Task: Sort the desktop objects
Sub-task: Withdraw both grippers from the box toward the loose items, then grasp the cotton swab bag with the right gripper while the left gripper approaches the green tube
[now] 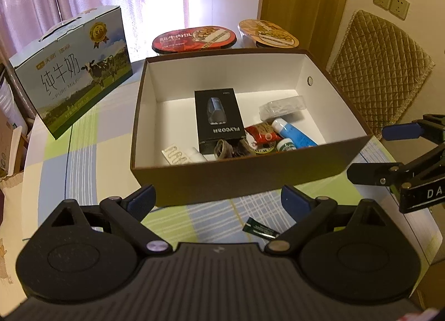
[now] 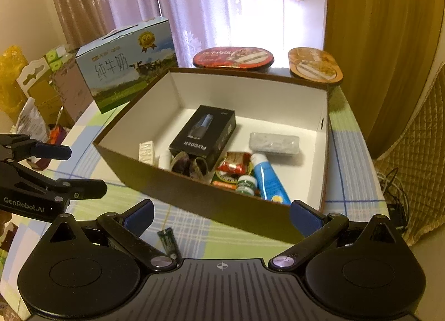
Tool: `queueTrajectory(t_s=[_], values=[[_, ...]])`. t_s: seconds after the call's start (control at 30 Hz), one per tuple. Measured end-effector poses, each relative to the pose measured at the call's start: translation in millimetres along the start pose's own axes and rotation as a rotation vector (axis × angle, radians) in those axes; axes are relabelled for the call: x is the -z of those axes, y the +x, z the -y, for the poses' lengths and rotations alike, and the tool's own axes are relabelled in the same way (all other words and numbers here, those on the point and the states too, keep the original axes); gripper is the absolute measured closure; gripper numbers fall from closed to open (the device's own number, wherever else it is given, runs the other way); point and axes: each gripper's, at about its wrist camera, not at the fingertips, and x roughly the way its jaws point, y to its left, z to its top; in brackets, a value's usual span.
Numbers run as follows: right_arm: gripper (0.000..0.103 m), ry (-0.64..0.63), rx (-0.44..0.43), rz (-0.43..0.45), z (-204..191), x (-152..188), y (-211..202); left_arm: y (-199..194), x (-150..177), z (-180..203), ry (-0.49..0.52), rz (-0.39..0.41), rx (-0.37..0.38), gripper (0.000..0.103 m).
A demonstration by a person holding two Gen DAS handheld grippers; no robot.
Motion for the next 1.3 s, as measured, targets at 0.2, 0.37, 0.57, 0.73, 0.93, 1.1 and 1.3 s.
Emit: queueTrajectory(t_s=[0.2,0.37,0.57,0.73,0.93,1.1,1.3], values=[[0.002,0.016,-0.010,-0.021,-3,14,0,0,17,4,0.014,-0.024,0.018,0.008],[0.002,0.037,-0.020,-0.039,-4,30,0,4,38,8,0.027,-0.058,0.023,0.008],[0.002,0.056,-0.023,-0.075,-2,56,6,14,67,14,0.035,-0.116,0.039,0.008],[0.002,0.061,-0.024,-0.117,1,83,13,21,86,19,0.022,-0.162,0.061,0.008],[0.002,0.047,-0.059,-0.144,-6,104,19,27,100,14,0.001,-0.211,0.050,0.008],[0.002,0.010,-0.100,-0.151,-20,106,30,32,110,0,-0.034,-0.244,0.018,0.008],[0.023,-0.084,-0.164,-0.145,-40,108,46,34,119,-25,-0.093,-0.267,-0.037,0.008]])
